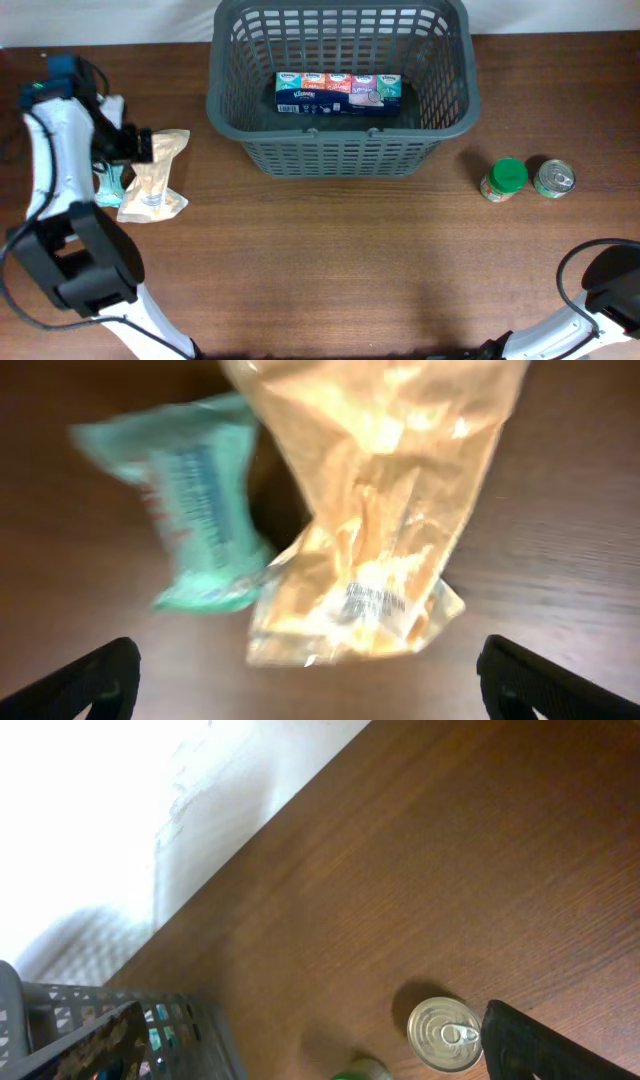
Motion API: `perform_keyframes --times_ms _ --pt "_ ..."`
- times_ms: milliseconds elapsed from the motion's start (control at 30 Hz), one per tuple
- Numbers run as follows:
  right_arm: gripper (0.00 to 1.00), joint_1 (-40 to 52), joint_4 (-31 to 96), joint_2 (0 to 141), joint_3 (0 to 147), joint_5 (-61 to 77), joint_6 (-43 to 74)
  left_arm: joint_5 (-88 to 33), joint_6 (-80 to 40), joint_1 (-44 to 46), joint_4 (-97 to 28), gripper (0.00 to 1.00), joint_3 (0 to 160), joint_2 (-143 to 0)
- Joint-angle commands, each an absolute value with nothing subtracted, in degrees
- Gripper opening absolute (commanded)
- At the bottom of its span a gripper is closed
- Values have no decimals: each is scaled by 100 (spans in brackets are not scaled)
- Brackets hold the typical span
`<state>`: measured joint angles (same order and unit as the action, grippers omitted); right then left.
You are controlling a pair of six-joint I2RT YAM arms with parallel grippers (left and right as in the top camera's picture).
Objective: Pack container
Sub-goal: 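Move the left gripper to the tan snack bag and grasp it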
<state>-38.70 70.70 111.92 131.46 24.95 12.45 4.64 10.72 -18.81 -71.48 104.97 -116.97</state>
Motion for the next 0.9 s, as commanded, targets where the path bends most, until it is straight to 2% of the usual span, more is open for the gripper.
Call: perform_keyframes --times_ms 0,533,867 --pt "99 -3865 7072 11168 13211 2499 1249 318 1256 -1865 -6657 99 9963 -11843" --pt "99 -3865 7074 11168 13211 2499 1249 -180 1789 -1848 -5714 100 9651 -12296" --pt "99 -3865 7072 11168 13211 2499 1249 -711 1809 -1813 -5664 98 9644 -12744"
